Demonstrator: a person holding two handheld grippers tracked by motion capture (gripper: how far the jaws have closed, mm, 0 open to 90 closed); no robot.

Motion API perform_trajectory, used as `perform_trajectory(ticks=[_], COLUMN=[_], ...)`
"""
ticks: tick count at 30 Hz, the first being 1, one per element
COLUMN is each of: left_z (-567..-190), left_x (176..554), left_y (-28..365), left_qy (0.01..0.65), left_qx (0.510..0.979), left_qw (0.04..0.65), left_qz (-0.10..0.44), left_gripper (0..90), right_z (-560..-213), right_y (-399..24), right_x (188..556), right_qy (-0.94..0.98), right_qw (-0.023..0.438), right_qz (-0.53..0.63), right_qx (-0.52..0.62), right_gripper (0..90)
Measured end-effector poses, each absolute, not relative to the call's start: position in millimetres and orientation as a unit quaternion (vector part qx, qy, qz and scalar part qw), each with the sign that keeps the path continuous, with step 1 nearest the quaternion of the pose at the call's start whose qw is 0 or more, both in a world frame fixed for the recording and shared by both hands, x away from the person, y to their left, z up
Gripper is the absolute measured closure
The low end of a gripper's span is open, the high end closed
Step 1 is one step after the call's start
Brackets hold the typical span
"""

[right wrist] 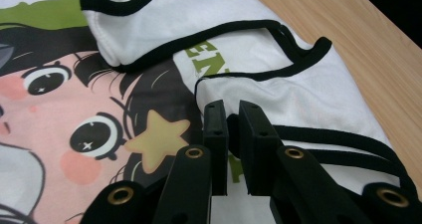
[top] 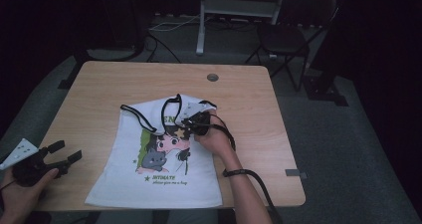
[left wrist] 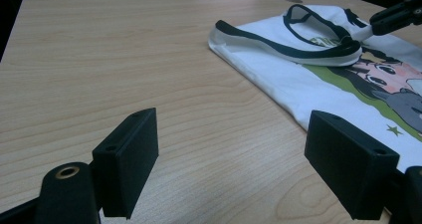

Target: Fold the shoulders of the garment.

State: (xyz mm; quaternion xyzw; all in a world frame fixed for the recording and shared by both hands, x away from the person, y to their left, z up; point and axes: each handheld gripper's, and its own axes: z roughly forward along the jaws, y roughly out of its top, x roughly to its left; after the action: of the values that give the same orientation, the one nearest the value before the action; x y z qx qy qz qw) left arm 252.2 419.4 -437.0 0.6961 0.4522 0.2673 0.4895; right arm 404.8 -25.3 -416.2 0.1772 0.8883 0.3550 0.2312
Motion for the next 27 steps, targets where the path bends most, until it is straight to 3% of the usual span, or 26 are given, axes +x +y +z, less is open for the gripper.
perform_trajectory(ticks=[27], left_z=[-437], left_x=[252], left_y=[419], left_qy=[0.453], left_qx=[0.696], left_qw=[0.490], left_qz=[0.267], left_gripper=[21.0], right_z=[-419], right_y=[-25], right_x=[392], right_qy=[0.883], right_qw=[0.227], right_qz=[0.372], right_qx=[0.174], right_gripper=[82.6])
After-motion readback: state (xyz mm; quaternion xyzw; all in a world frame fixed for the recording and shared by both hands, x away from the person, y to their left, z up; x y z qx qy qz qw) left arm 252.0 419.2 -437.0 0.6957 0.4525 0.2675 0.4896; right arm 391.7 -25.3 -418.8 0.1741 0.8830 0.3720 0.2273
